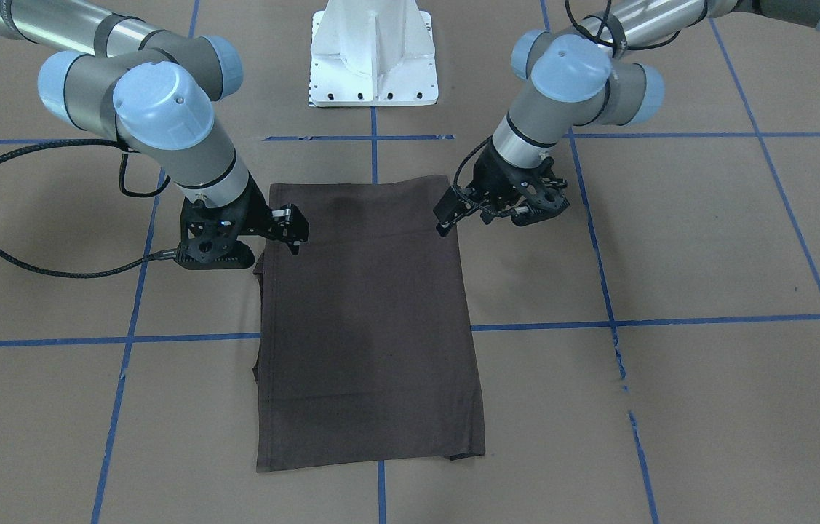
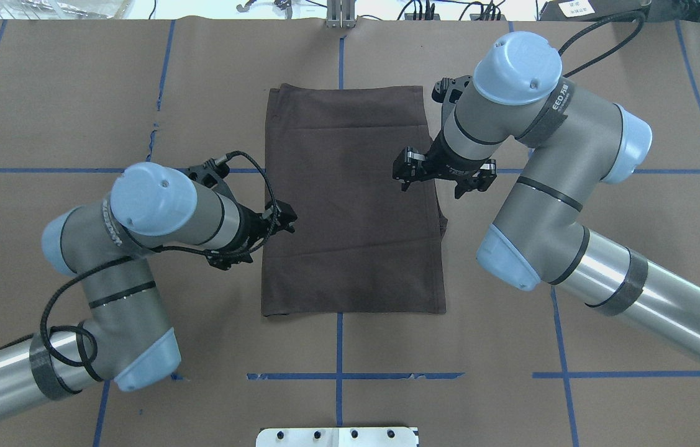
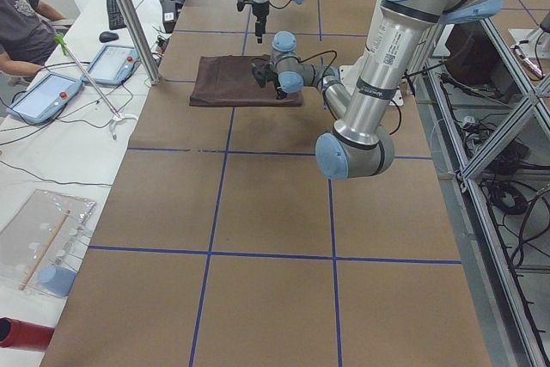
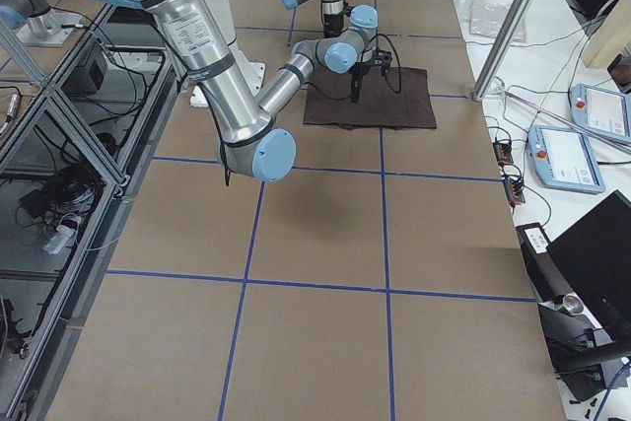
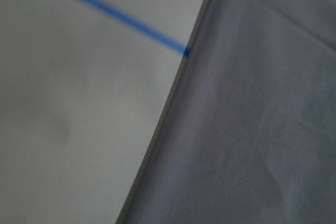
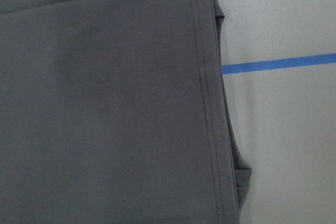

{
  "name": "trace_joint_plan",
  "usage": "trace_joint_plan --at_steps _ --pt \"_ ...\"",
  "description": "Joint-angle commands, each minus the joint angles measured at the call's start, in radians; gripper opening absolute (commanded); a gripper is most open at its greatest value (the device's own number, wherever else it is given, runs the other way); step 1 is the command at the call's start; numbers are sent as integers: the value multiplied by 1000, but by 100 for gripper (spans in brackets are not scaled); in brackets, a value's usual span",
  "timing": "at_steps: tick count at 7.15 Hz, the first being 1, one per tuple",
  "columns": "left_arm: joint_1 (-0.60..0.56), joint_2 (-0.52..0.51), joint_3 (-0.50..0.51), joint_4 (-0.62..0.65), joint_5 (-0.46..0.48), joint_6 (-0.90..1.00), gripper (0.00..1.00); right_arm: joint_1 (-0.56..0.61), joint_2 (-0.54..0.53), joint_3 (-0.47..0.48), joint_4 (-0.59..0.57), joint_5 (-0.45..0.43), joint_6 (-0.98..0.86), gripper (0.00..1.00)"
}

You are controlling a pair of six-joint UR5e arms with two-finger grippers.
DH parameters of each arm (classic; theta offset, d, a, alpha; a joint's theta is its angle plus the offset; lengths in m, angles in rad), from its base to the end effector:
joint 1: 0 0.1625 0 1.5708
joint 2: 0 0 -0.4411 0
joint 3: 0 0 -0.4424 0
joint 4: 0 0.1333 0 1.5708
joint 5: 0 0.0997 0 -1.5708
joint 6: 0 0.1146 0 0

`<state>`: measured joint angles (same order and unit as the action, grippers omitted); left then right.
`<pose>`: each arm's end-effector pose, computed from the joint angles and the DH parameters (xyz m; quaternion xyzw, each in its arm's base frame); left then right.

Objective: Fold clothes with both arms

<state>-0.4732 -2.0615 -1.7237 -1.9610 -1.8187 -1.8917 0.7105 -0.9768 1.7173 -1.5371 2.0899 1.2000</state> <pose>0.5825 -0.4164 0.2572 -0.0699 0.4972 -0.2773 0.8192 -0.4916 -0.5238 0.2310 -0.0160 -0.4351 0.0558 0.8985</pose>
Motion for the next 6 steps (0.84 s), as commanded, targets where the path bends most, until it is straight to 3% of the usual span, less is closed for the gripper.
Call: trace_joint_plan --at_steps 1,6 --pt "97 0 -39 98 91 -70 100 -13 -3 2 2 -4 23 100" --pt "157 24 -46 145 128 -95 100 -17 -2 2 2 -5 23 100"
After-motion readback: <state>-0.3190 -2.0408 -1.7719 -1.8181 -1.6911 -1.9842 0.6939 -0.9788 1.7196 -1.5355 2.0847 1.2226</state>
